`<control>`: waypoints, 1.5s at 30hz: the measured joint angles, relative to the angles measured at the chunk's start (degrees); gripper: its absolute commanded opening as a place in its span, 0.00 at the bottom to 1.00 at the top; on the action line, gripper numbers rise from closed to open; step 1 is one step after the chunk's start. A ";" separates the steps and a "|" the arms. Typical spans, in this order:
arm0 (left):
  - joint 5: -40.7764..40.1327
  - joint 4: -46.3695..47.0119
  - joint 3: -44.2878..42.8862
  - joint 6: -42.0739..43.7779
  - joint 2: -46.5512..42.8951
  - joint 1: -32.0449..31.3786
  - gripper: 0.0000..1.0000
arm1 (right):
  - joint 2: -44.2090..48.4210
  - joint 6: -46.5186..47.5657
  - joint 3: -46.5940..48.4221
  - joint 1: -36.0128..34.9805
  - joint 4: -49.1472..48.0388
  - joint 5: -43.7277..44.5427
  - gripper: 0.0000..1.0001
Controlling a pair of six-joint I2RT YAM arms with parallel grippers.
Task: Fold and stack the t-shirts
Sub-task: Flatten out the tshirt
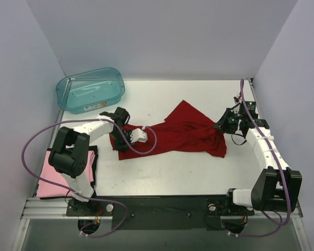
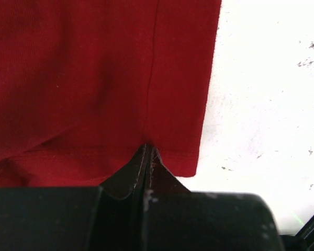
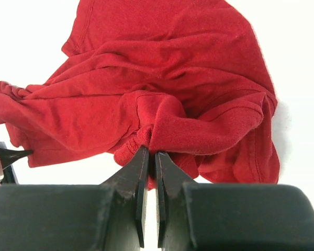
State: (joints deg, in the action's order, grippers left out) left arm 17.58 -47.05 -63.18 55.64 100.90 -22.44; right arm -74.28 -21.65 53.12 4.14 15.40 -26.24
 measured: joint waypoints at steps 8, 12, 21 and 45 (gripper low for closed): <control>1.81 -2.78 -2.89 0.02 -1.92 0.52 0.00 | 0.17 0.63 0.37 0.39 0.26 -0.07 0.00; 2.32 -3.17 -3.26 -0.52 -3.50 0.66 0.21 | 1.05 0.74 0.81 1.11 0.35 -0.15 0.00; 9.99 -3.72 -7.13 -26.60 -2.14 10.47 0.53 | 3.19 0.90 1.01 1.88 1.60 -0.13 0.00; 10.01 7.67 6.62 -54.45 -3.13 14.16 0.47 | 3.69 2.36 1.03 2.60 3.23 -0.13 0.00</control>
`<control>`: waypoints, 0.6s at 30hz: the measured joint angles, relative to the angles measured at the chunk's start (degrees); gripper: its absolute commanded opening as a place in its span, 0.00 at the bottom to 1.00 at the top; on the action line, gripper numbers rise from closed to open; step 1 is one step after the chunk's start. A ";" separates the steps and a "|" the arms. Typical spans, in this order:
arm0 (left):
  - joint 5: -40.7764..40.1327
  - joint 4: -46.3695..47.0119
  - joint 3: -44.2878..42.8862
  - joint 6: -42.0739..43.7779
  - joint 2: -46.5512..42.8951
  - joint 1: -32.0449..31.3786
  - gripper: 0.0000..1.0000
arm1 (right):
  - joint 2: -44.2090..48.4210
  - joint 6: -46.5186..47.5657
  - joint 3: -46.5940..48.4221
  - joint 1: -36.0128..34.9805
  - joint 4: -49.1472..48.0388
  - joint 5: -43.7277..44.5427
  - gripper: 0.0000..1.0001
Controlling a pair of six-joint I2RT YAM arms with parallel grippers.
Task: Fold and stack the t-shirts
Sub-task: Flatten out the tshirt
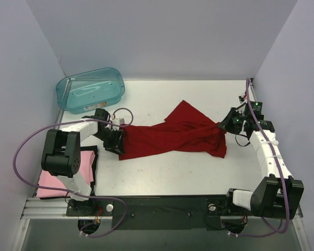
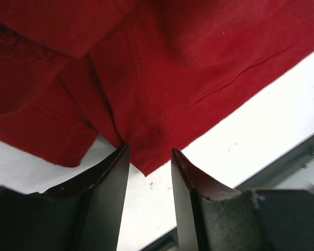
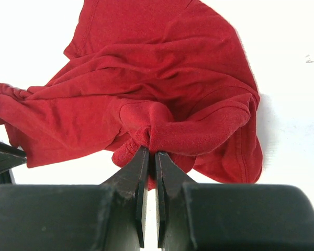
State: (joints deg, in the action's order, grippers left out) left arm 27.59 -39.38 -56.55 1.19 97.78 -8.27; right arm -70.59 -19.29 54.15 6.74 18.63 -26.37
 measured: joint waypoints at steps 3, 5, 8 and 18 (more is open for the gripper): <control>0.24 -0.24 -0.42 -0.76 1.66 0.00 0.47 | 0.07 0.04 0.00 0.09 0.02 0.00 0.00; 0.13 -0.13 -0.50 -0.83 1.66 -0.31 0.44 | 0.22 0.07 -0.02 0.22 0.02 0.00 0.00; 0.02 0.15 -0.50 -0.92 1.68 -0.76 0.41 | 0.48 0.07 -0.02 0.52 0.02 -0.02 0.00; 0.81 7.54 3.69 -0.94 -2.27 -1.25 0.41 | 0.61 0.31 -0.02 0.79 0.02 -0.11 0.00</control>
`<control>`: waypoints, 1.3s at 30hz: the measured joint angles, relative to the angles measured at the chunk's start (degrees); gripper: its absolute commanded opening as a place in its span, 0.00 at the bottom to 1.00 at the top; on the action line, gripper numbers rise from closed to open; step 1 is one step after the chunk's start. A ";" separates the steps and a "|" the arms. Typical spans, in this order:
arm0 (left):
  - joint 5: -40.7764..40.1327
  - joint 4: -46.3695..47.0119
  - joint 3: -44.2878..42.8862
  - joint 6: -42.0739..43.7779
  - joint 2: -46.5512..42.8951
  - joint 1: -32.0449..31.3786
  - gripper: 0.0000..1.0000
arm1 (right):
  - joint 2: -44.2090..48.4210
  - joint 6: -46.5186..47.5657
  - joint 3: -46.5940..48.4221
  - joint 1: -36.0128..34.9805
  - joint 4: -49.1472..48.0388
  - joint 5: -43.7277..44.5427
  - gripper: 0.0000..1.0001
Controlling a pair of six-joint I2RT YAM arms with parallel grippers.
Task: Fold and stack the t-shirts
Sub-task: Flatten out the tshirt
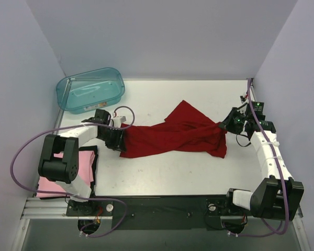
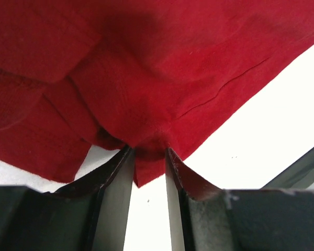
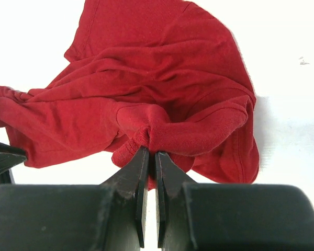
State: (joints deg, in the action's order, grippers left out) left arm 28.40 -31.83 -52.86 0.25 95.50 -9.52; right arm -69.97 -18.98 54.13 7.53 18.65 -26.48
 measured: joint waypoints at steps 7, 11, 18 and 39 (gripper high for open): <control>2.64 6.40 2.34 0.07 -3.58 -1.20 0.45 | 0.00 0.02 0.02 0.00 0.02 -0.42 0.00; 3.89 8.04 2.71 0.26 -4.00 -1.75 0.45 | 0.02 0.26 0.00 0.00 0.02 -0.42 0.00; 1.68 9.46 3.23 0.35 -3.78 -1.99 0.50 | 0.39 0.68 -0.04 0.00 0.04 -0.42 0.00; 6.75 -10.62 -25.66 6.16 -3.43 2.01 0.00 | -3.13 -2.64 18.12 11.10 7.32 -4.46 0.00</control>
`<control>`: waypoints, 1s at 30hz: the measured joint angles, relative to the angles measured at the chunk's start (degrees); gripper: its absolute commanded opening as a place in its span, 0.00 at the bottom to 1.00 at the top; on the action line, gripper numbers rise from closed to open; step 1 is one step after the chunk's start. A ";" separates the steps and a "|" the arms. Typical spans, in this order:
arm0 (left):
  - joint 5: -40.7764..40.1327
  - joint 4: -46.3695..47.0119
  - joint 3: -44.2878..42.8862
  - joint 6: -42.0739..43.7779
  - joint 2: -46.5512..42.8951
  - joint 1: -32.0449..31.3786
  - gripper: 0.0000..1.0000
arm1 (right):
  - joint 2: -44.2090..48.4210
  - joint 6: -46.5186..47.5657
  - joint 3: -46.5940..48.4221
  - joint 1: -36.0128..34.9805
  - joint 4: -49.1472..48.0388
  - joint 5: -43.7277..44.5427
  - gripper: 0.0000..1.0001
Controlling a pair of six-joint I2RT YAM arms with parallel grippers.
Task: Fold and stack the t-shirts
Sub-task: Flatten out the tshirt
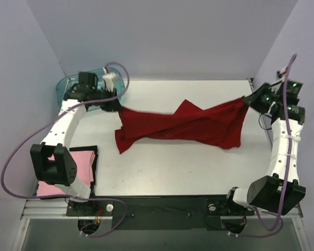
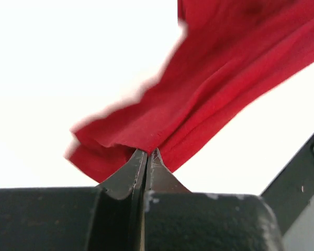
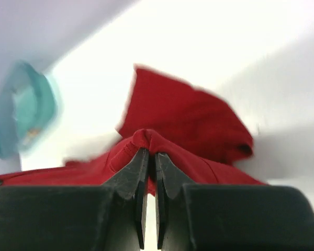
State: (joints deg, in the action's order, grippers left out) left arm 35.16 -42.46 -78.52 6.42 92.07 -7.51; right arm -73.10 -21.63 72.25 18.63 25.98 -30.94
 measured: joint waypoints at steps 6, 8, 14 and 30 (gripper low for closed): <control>3.65 -1.86 -33.53 -3.41 0.48 5.11 0.00 | -1.03 -3.54 27.36 4.07 0.22 -2.08 0.00; 4.55 -2.93 -42.66 -5.11 1.05 6.25 0.00 | 0.59 -4.24 33.68 5.25 -0.04 -2.40 0.00; 6.49 -2.60 -62.66 -12.13 6.60 9.66 0.00 | 6.40 -6.47 38.91 5.88 -4.09 -3.04 0.00; 0.35 21.49 -79.08 -23.19 40.94 1.73 0.00 | -38.29 -15.02 69.81 -2.56 -20.85 0.31 0.00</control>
State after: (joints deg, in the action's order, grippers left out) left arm 35.51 -20.97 -157.60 -16.78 133.01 -5.78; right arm -111.39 -36.64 142.06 16.08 5.13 -30.63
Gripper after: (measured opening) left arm 0.029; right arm 0.016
